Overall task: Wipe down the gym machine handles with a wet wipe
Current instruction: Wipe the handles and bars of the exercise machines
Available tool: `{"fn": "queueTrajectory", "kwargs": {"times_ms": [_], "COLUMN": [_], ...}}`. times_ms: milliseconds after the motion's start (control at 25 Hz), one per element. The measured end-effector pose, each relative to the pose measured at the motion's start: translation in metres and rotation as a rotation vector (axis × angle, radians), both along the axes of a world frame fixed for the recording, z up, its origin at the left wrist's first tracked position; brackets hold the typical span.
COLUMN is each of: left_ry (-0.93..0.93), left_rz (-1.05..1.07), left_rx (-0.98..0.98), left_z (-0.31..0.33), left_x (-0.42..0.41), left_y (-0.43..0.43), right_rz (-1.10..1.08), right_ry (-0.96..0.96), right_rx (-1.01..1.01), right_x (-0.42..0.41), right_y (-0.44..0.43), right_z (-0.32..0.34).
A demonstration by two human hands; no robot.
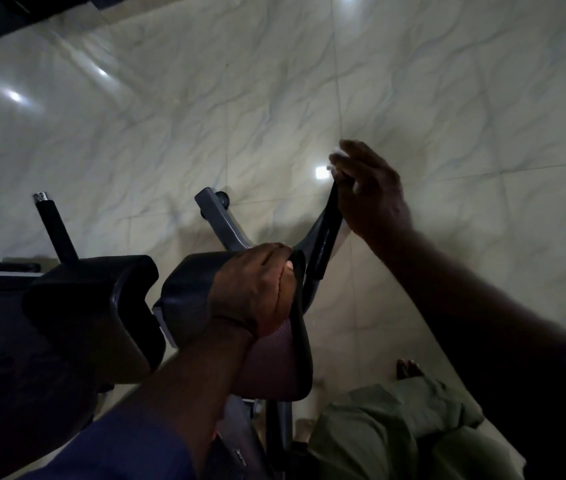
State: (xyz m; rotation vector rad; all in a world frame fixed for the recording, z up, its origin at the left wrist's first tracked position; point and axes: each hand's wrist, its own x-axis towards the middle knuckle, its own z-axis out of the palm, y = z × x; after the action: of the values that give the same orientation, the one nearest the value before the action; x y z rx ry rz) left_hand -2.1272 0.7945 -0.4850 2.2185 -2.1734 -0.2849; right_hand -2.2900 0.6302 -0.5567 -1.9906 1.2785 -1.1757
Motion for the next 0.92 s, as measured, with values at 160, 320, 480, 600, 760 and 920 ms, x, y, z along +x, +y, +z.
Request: {"fn": "queueTrajectory", "kwargs": {"times_ms": [160,320,480,600,760,920], "left_ry": [-0.018,-0.009,0.004,-0.004,-0.007,-0.005], "left_rz": [0.034,0.024,0.005,-0.003,-0.003,0.012], "left_rx": [0.09,0.038,-0.03,-0.029,-0.031,-0.012], "left_z": [0.002,0.004,0.001,0.001,0.001,0.002], "left_x": [-0.001,-0.002,-0.002,-0.003,-0.003,-0.005], "left_y": [-0.003,0.0,0.002,0.002,0.002,0.001], "right_rz": [0.068,-0.165,-0.35,-0.221,-0.206,-0.398], "right_ry": [0.032,-0.767,-0.704,-0.617,-0.842,-0.648], "right_rx": [0.478,0.879,1.058,1.208,1.232,0.901], "right_x": [0.006,0.002,0.013,0.012,0.001,0.01], "right_y": [-0.045,-0.029,0.053,0.145,0.108,0.031], "right_z": [0.009,-0.011,-0.03,-0.032,-0.014,0.003]}}
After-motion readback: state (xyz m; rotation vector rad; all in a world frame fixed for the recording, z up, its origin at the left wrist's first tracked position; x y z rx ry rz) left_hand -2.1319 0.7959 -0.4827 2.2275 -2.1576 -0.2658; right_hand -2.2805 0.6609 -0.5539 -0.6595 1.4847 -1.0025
